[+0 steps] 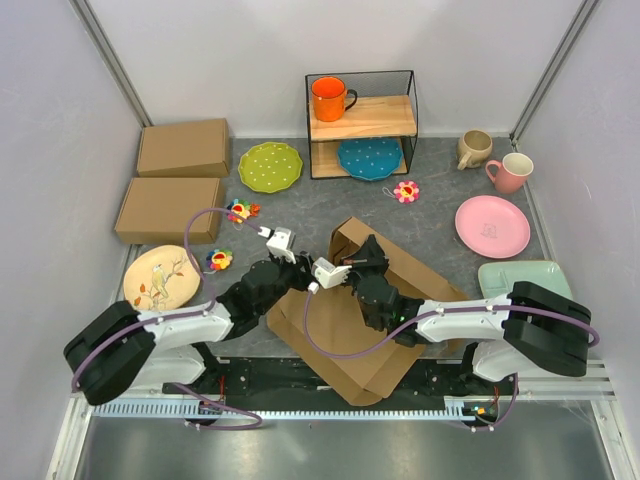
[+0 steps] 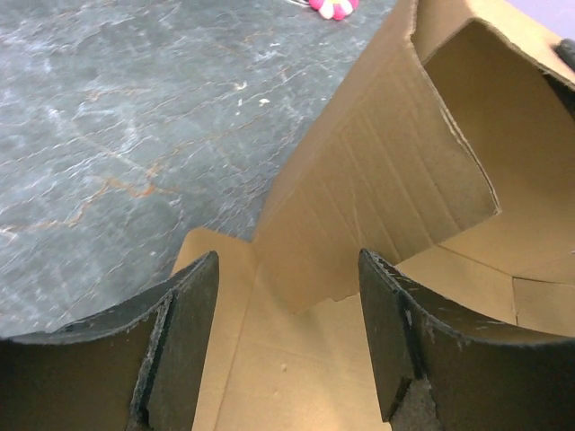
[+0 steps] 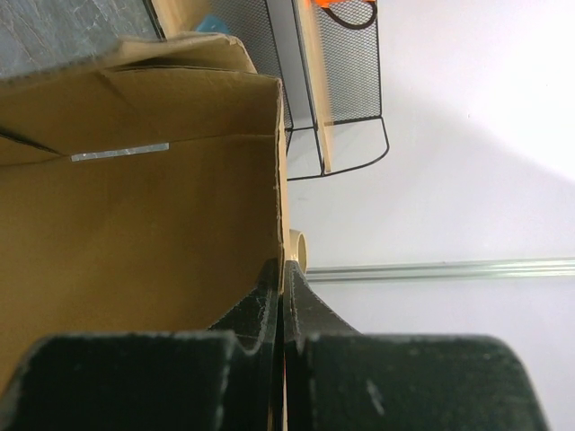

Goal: Fold the paper box

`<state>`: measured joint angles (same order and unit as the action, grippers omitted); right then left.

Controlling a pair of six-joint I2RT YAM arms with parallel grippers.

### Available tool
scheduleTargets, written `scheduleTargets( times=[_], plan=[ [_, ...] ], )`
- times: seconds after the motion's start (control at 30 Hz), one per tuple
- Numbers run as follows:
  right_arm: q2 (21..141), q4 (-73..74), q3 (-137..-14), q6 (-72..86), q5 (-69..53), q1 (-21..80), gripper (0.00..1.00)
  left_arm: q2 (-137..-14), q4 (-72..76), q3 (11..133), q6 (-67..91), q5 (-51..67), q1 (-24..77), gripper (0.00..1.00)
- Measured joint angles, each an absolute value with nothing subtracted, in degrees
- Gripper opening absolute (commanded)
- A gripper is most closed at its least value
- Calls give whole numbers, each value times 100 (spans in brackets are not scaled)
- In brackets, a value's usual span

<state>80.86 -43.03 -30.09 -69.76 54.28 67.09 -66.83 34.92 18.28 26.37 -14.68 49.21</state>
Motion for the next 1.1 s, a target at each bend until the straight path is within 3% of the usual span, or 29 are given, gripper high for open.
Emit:
scheduleTargets(
  times=[0.57, 0.83, 1.1],
  plan=[
    [8055, -4233, -3030, -6766, 5430, 6709, 0, -8685, 6423, 1959, 2429, -580, 4849, 75],
    [7977, -4080, -3050, -6611, 5382, 6707, 0, -9378, 7087, 2228, 2408, -108, 4397, 63],
    [7915, -3931, -3070, -6506, 5347, 6694, 0, -9703, 7262, 2434, 2401, 676, 4082, 61]
  ],
)
